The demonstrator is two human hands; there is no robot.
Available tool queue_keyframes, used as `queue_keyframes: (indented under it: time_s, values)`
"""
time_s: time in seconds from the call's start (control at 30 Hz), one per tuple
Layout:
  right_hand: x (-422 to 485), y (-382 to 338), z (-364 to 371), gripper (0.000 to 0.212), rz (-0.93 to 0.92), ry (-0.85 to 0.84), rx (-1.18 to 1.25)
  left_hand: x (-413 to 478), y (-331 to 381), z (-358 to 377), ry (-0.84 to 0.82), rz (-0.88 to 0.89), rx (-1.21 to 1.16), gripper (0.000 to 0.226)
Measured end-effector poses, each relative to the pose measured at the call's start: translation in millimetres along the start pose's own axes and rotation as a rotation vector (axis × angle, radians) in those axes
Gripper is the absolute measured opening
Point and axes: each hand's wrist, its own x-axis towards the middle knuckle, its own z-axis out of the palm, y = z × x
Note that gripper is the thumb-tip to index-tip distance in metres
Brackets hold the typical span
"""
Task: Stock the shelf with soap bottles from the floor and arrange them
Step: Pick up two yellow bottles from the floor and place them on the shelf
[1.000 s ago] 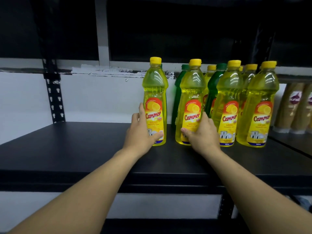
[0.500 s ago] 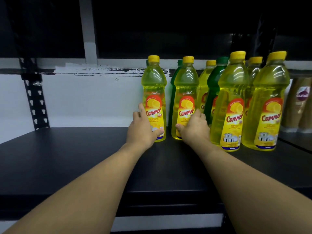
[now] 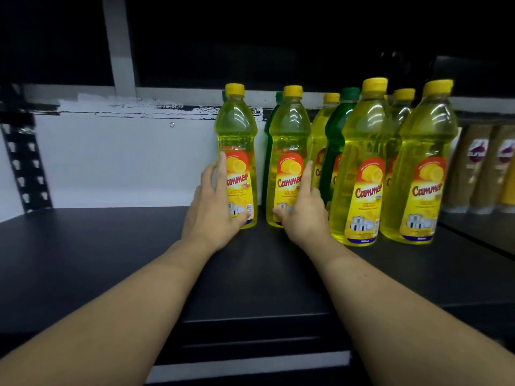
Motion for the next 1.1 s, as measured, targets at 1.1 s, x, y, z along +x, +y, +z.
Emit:
queue_keyframes:
  time_s: [1.1]
  values:
    - [-190.4,-10.1,-138.3,0.047,-0.32,-0.155,-0.267,-167.2,113.2,-150.1,-0.248,0.131,-0.023,0.043]
